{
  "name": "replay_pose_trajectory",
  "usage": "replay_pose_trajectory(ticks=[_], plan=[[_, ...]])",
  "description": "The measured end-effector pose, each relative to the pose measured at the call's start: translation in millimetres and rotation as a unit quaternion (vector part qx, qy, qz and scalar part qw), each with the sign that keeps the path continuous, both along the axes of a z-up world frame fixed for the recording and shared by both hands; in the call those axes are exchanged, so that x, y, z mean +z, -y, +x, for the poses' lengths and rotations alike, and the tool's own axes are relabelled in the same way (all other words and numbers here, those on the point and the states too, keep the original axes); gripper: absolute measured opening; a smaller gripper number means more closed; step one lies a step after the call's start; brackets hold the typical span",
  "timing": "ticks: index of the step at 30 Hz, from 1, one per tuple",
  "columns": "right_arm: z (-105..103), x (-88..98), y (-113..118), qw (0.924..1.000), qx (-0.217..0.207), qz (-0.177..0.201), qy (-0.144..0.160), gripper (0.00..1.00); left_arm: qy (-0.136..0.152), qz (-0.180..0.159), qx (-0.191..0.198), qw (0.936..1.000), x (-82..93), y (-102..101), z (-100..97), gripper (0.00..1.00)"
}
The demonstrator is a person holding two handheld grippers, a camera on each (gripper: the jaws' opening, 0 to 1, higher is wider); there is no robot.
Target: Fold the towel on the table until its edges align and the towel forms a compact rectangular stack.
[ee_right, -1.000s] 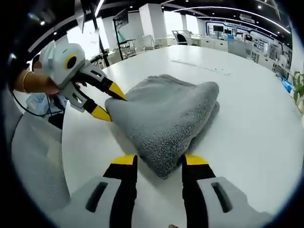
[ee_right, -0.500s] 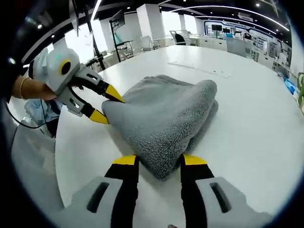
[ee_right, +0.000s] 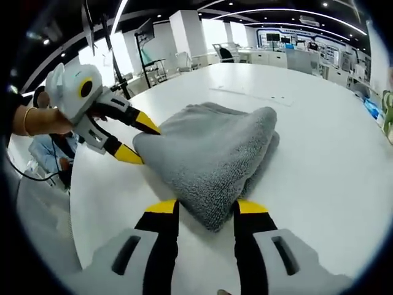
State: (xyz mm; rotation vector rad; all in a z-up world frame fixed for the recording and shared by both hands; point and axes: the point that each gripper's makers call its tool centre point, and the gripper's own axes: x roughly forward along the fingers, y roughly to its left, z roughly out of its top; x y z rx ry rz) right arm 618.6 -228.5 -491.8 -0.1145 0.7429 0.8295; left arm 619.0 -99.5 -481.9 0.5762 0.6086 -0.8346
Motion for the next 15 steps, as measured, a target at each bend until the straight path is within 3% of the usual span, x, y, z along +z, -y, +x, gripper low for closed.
replay_pose_trajectory(ticks=[8,10,15], plan=[[-5.3,20.1,10.7,0.9996,-0.024,0.009,0.014,0.38,-0.004,-0.048,0.042,0.9980,34.2,-7.7,-8.6,0.42],[-10.3,29.1,13.7,0.9994,-0.028,0.011,0.018,0.38,-0.004,-0.059,0.059,0.9965,34.9,-17.2,-10.1,0.43],[-14.2,41.6,25.5,0.9984,-0.046,0.014,0.030,0.40,0.000,-0.103,0.095,0.9902,59.8,-28.2,-12.8,0.47]])
